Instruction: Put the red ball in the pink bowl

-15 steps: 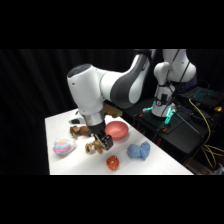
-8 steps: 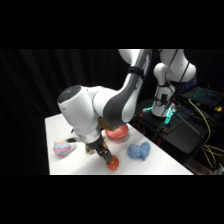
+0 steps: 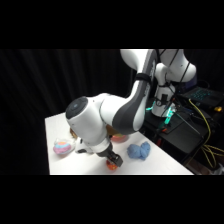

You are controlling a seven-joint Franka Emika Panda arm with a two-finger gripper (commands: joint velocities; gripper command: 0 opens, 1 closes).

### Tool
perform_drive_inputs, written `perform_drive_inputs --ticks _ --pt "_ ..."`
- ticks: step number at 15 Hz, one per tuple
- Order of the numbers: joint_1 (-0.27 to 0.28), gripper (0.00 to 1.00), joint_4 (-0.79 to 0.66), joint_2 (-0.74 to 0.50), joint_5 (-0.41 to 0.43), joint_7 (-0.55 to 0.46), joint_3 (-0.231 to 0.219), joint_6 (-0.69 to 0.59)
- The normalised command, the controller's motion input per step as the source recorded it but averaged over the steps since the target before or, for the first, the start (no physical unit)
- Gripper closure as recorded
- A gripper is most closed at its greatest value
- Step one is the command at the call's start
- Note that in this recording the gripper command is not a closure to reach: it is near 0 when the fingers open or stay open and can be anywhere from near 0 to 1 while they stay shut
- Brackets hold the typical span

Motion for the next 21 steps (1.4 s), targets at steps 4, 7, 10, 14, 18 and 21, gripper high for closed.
perform_drive_inputs --ticks 4,7,10,14,18,21 --pt "-0.026 0.00 -0.12 -0.02 0.048 -0.23 0.014 0.04" --pt "-0.081 0.00 -0.11 0.02 0.069 -0.26 0.019 0.10" --pt "-0.085 0.00 -0.04 0.04 0.102 -0.25 0.038 0.09" --pt "-0.072 0.00 0.03 0.03 0.115 -0.22 0.054 0.06" --pt "-0.056 0.00 0.14 0.06 0.123 -0.21 0.069 0.02" --pt "-0.032 0.52 0.27 0.14 0.112 -0.20 0.063 -0.02"
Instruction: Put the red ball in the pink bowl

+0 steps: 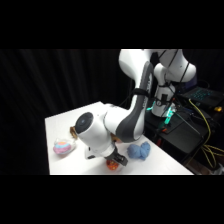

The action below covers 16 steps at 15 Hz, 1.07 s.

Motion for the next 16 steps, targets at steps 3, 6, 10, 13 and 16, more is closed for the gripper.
perform_drive_inputs --ticks 3,6,10,13,16 --pt "-0.042 1.00 0.27 0.15 0.114 -0.22 0.053 -0.02" --pt "-0.054 0.96 0.23 0.13 0.103 -0.22 0.044 0.00" --pt "-0.052 0.22 0.17 0.06 0.081 -0.21 0.024 0.01" --pt "-0.077 0.22 0.04 -0.14 0.092 -0.19 0.012 -0.03" --pt "-0.075 0.22 -0.24 -0.45 0.081 -0.12 -0.022 0.01"
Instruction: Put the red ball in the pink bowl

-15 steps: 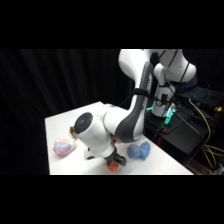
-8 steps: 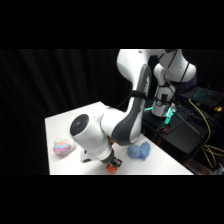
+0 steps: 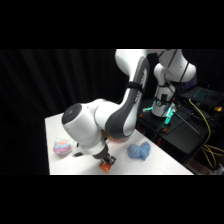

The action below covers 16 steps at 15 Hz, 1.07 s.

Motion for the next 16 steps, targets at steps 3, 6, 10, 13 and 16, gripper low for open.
perform_drive_inputs --ticks 3,6,10,13,16 --pt "-0.033 0.22 -0.51 -0.65 0.036 -0.03 -0.063 0.10" --pt "0.003 0.22 -0.68 -0.72 -0.005 0.07 -0.091 0.21" --pt "-0.014 0.22 -0.73 -0.66 -0.009 0.14 -0.096 0.31" --pt "-0.043 0.22 -0.74 -0.59 -0.003 0.21 -0.102 0.36" --pt "-0.080 0.22 -0.72 -0.54 0.040 0.23 -0.101 0.32"
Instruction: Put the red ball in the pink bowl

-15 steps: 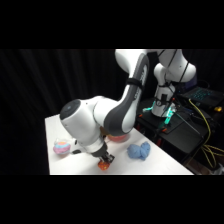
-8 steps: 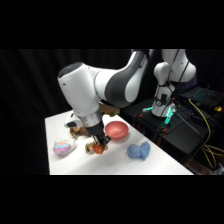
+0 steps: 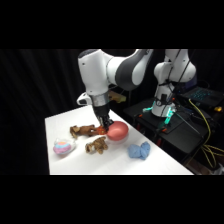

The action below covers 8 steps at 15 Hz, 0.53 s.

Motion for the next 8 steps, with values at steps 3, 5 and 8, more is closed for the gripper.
perform_drive_inputs --ticks 3,5,8 --pt "-0.070 0.22 -0.67 -0.53 0.102 0.23 -0.069 0.23" --pt "-0.026 0.22 -0.58 -0.53 0.108 0.24 -0.030 0.15" --pt "-0.004 0.22 -0.49 -0.51 0.109 0.22 0.000 0.08"
